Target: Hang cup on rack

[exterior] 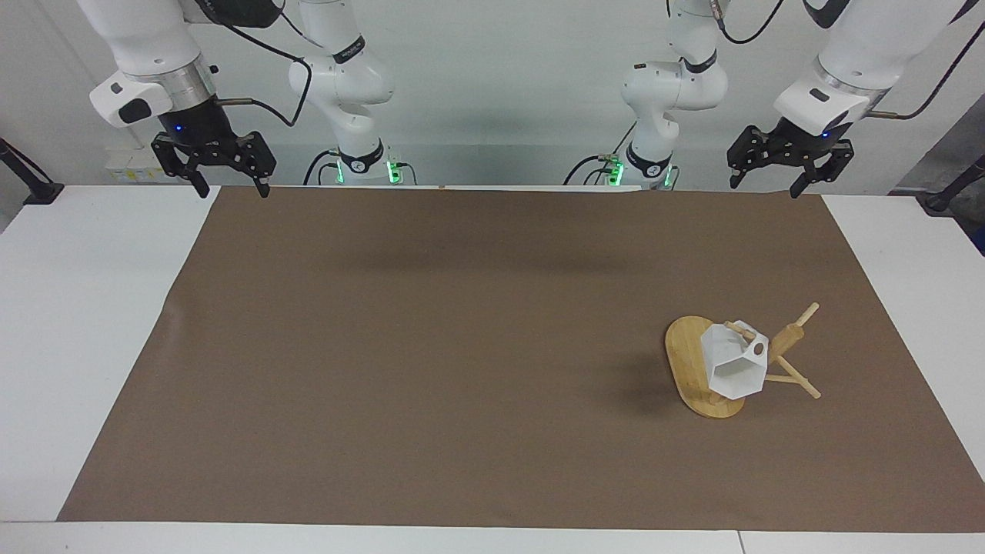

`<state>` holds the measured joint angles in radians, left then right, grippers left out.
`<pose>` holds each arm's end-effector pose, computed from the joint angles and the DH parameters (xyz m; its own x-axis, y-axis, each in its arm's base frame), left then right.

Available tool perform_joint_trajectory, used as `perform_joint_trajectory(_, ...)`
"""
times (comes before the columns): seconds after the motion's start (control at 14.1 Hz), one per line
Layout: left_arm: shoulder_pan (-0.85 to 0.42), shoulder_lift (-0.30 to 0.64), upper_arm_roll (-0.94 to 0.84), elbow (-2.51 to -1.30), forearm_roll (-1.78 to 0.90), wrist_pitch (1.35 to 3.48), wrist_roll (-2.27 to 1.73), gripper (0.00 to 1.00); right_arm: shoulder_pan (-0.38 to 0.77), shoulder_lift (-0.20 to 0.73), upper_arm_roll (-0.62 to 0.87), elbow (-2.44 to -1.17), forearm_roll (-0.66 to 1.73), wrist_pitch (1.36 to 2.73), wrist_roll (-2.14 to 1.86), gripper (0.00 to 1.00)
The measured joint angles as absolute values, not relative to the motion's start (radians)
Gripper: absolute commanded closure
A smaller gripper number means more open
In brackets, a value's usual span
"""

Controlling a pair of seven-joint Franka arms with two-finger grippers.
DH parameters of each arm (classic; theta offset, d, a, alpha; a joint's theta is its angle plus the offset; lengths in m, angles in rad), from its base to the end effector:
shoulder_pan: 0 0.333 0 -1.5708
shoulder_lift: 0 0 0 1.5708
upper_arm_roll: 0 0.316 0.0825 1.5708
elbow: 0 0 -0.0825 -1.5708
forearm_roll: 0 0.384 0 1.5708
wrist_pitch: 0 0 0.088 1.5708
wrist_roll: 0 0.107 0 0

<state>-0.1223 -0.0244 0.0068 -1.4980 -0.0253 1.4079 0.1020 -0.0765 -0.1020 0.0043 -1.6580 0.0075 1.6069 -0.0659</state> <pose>0.5259 -0.0640 0.6578 0.9736 -0.2195 -0.0627 -0.2179 -0.9754 0.0319 0.5247 -0.0370 0.6415 0.9987 -0.0065 0.0512 -0.0063 -1.0000 -0.0037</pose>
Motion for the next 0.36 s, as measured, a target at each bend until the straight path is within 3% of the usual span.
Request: perform_joint_trajectory(0.36, -0.122, -0.024, 0.008, -1.499, -0.025, 1.407, 0.082, 0.0, -0.076, -0.102, 0.004, -1.658, 0.008, 1.607, -0.066, 0.0)
